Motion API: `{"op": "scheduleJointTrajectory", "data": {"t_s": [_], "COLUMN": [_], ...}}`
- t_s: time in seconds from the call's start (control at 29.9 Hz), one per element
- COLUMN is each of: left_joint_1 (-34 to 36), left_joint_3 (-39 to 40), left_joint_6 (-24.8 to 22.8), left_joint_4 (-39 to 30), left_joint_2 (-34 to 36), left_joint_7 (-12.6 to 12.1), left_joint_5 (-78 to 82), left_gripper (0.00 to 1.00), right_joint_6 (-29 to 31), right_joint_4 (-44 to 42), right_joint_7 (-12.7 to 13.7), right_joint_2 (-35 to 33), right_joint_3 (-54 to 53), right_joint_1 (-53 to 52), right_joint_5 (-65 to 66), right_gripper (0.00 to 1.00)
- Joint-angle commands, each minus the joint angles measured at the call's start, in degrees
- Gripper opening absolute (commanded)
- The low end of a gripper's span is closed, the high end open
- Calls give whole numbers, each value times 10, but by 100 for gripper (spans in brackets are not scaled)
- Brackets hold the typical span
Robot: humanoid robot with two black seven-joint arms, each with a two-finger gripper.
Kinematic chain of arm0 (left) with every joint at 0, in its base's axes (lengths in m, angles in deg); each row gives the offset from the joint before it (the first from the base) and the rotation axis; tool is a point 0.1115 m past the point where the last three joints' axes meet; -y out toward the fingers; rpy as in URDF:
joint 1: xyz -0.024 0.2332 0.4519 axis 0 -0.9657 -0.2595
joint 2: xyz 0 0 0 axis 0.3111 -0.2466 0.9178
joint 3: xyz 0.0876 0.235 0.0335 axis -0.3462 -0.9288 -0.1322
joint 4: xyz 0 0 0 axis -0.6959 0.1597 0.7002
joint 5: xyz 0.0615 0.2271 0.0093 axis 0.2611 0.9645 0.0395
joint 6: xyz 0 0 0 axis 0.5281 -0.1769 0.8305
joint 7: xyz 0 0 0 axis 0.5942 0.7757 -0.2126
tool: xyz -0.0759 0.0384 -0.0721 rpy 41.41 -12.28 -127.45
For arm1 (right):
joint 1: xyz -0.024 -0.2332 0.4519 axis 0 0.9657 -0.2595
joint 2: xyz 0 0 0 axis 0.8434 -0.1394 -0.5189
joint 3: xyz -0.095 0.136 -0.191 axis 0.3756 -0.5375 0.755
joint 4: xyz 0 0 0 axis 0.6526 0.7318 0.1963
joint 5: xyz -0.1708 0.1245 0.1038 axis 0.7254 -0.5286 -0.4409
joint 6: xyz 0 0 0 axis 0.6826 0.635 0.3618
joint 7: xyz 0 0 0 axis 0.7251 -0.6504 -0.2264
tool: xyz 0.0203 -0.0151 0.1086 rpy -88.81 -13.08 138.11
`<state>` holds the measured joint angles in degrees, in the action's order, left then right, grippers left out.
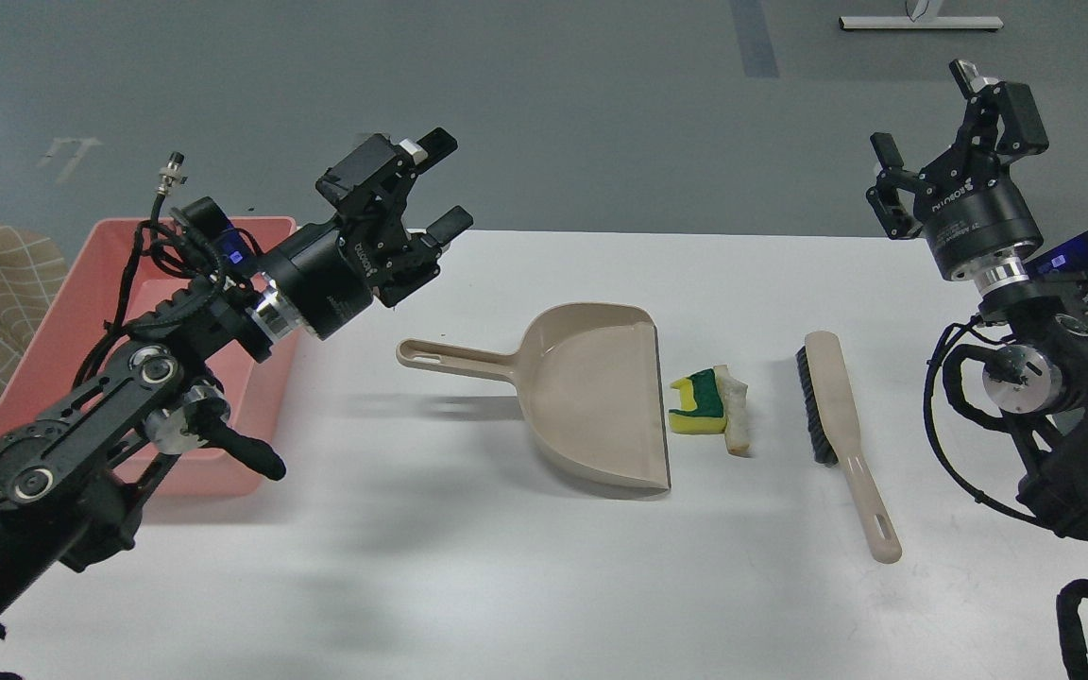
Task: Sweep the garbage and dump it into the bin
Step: 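Move the left gripper down to the beige dustpan handle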
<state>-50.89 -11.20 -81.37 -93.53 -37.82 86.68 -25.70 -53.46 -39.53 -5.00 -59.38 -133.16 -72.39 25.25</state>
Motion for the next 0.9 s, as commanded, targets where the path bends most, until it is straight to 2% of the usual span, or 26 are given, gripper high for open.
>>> {"op": "scheduleJointTrajectory", "data": {"t_s": [0.0,0.07,0.17,0.4,0.47,0.54,0.67,0.74,0.87], "left_joint_1": [-37,-74,-108,-176,-194,-219,-223,-223,-223], "left_joint_3": [7,14,16,5,3,3,-1,-1,-1], "left_joint_6": [9,17,42,112,133,155,167,177,178], "left_joint_4": [-60,-101,-128,-131,-129,-115,-85,-62,-39], "left_joint_2": [49,79,104,101,98,76,28,3,-27], "left_joint_7": [1,1,1,0,-7,-23,-35,-52,-68], "left_joint_5": [65,105,137,235,250,257,259,263,263], "left_gripper": [98,98,98,98,98,98,98,98,98], "right_joint_6": [0,0,0,0,0,0,-1,-1,-2], "right_joint_4": [0,0,0,-1,-1,-1,-1,-1,-1], "right_joint_7": [0,0,0,0,0,0,0,0,0], "right_joint_2": [0,0,2,4,4,4,5,5,4], "right_joint_3": [0,1,1,2,2,2,2,2,2], "right_joint_1": [0,0,1,1,1,1,2,2,3], "right_joint_5": [0,0,0,0,0,0,1,0,1], "right_gripper": [100,100,100,100,100,100,100,100,100]}}
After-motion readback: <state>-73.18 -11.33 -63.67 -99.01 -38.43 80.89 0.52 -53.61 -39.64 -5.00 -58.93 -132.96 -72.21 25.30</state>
